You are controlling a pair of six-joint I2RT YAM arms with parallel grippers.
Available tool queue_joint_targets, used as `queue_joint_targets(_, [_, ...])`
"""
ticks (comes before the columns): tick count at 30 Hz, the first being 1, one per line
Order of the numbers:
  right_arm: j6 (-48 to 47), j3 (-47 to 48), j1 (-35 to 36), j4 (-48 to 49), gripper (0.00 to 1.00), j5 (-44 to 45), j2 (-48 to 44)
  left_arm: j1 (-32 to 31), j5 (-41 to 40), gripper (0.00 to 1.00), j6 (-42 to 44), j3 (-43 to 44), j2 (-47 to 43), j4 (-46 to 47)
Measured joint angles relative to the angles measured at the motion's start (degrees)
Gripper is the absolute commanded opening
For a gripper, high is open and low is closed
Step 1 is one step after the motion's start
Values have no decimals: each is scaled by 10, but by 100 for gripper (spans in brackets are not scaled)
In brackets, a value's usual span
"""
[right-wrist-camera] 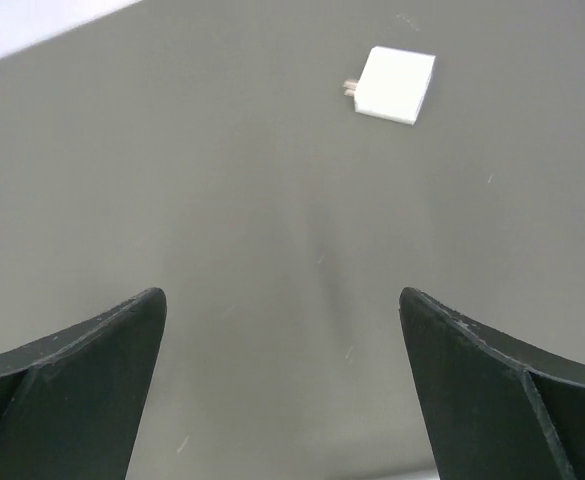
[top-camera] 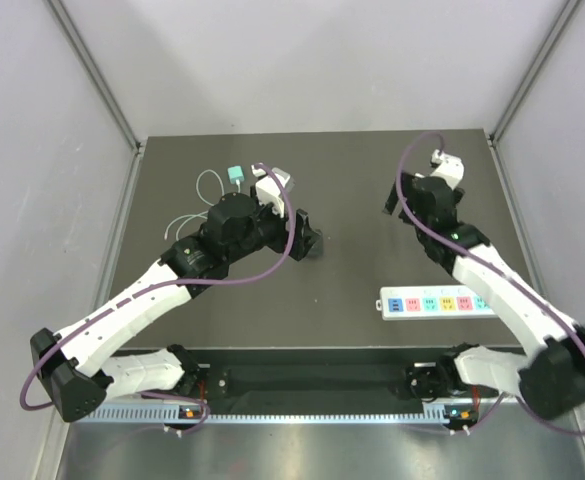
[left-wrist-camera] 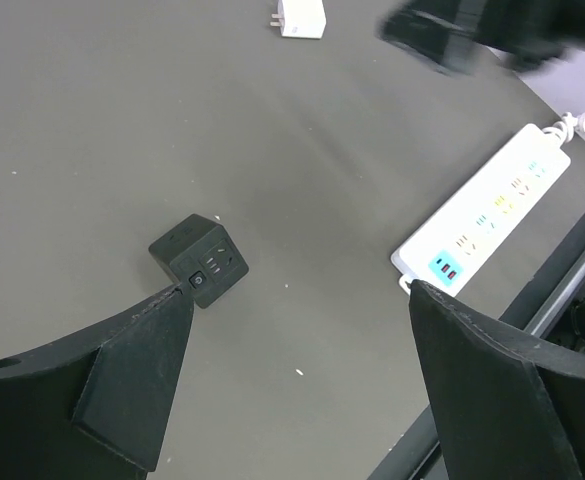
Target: Insert the plug
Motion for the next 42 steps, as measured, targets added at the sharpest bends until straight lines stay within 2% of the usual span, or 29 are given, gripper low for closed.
queue_joint_targets(5, [-54,54,-87,57,98,-37,172,0,3,93,-5,0,0,0])
queue_joint_targets(11, [-44,179,-150,41,96,-59,360,0,9,93,-10,0,0,0])
queue_joint_targets(15, [-18,224,-167,38,86,-72,432,0,17,93,-16,0,5,0])
queue_joint_targets(20, [37,242,-204,45,81,-110,485,0,17,93,-17,0,13,0])
queue_joint_targets(25, [71,248,-238,58,80,-126,515,0,12,94,-16,0,13,0])
queue_joint_targets(34, [82,291,-253,101,80,-183,569,4,8,94,-14,0,22,0])
queue_joint_targets(36, [81,295,-256,105,82,-192,570,7,9,94,-14,0,25,0])
queue_joint_targets(42, [80,339,-269,96,84,-194,588,12,9,94,-14,0,29,0])
